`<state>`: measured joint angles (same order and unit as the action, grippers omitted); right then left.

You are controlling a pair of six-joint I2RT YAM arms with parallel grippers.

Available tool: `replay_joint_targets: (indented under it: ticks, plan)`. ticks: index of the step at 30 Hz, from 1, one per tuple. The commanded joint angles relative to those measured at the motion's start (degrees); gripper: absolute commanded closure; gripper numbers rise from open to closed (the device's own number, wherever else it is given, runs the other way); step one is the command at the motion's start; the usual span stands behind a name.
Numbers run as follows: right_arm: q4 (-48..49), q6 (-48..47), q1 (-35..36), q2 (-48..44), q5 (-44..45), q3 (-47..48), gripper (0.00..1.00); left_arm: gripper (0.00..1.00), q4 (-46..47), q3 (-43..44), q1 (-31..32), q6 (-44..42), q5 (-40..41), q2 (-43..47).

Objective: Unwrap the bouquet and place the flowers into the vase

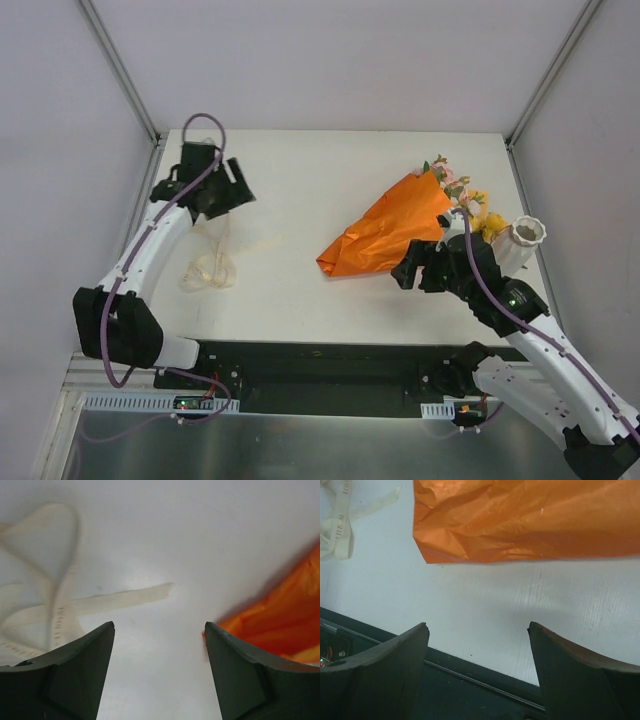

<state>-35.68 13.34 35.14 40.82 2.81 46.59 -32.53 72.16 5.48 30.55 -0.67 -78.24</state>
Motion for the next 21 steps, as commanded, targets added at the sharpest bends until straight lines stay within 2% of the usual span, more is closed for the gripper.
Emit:
replay_joint_targets:
  ticks: [1, 5, 8, 10, 13, 17, 21]
  plan:
    - [-4.0, 4.0, 0.5, -3.5, 5.4, -3.4, 0.16, 0.29, 16.1, -2.6, 14.2, 1.1, -16.7, -5.4]
    - [-7.8, 4.4, 0.5, -4.3, 7.6, -3.9, 0.16, 0.30, 21.6, 2.9, 22.6, 1.4, -21.1, -14.8]
    - [-10.7, 3.1, 0.5, -4.3, 11.0, 1.3, 0.16, 0.33, 23.4, 8.2, 26.4, 2.2, -22.3, -22.0]
    - [-12.7, 1.4, 0.5, -4.4, 13.7, 6.5, 0.15, 0.37, 23.9, 11.0, 28.0, 2.8, -25.8, -26.8]
    - [-14.3, -2.8, 0.5, -3.5, 19.1, 12.7, 0.14, 0.43, 25.1, 14.1, 32.1, 3.4, -27.9, -29.8]
    - [-15.4, -6.7, 0.0, -0.2, 27.1, 18.3, 0.12, 0.44, 28.0, 10.7, 37.8, 2.7, -28.9, -28.0]
    - [-16.1, -7.5, -2.8, 4.2, 26.1, 22.1, 0.12, 0.44, 32.4, 1.7, 40.8, 4.3, -29.2, -23.6]
